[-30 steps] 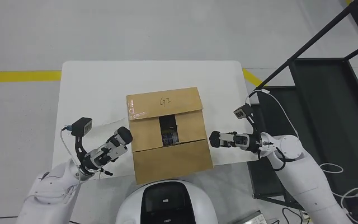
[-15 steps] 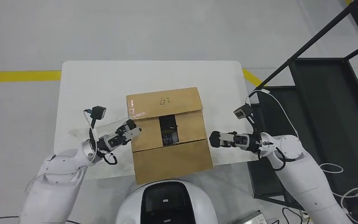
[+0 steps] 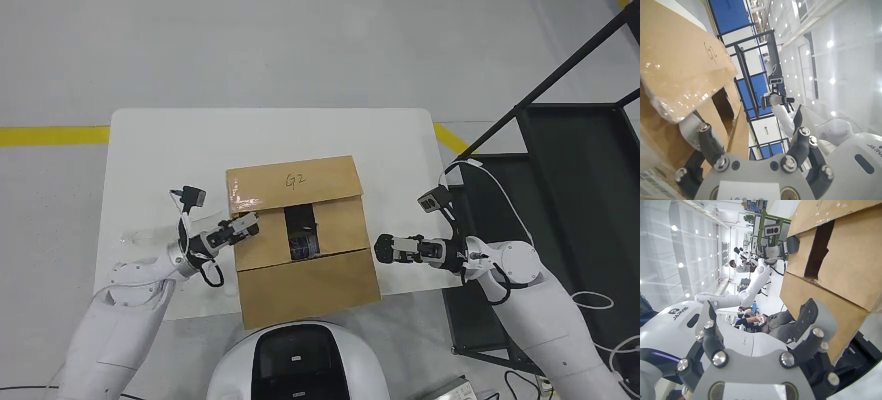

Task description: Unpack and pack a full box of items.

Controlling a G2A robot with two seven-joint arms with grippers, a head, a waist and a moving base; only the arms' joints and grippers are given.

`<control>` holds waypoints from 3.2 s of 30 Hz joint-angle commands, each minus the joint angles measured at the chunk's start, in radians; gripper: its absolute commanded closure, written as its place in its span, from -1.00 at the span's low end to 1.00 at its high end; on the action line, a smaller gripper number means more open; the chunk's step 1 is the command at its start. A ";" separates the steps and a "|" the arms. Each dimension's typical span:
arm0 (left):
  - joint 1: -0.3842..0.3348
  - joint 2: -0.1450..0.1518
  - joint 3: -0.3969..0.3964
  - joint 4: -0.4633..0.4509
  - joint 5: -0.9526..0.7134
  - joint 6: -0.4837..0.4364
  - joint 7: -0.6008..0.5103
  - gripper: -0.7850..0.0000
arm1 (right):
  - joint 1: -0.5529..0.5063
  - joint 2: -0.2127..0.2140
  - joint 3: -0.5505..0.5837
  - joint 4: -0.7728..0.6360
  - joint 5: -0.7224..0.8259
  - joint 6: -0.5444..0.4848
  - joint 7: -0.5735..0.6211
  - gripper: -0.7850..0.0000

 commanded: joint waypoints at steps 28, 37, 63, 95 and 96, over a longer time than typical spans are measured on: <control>-0.254 -0.066 0.124 0.178 -0.166 -0.056 0.164 -1.00 | 0.000 0.000 0.000 0.000 0.000 0.000 0.000 -1.00; -0.254 -0.066 0.124 0.178 -0.166 -0.056 0.164 -1.00 | 0.000 0.000 0.000 0.000 0.000 0.000 0.000 -1.00; -0.457 -0.128 0.219 0.390 0.134 0.044 0.543 -1.00 | 0.000 0.000 0.000 0.000 0.000 0.000 0.000 -1.00; -0.675 -0.207 0.238 0.881 0.177 -0.116 0.640 -1.00 | 0.000 0.000 0.000 0.000 0.000 0.000 0.000 -1.00; -0.670 -0.204 0.222 0.871 0.157 -0.131 0.644 -1.00 | 0.000 0.000 0.000 0.000 0.000 0.000 0.000 -1.00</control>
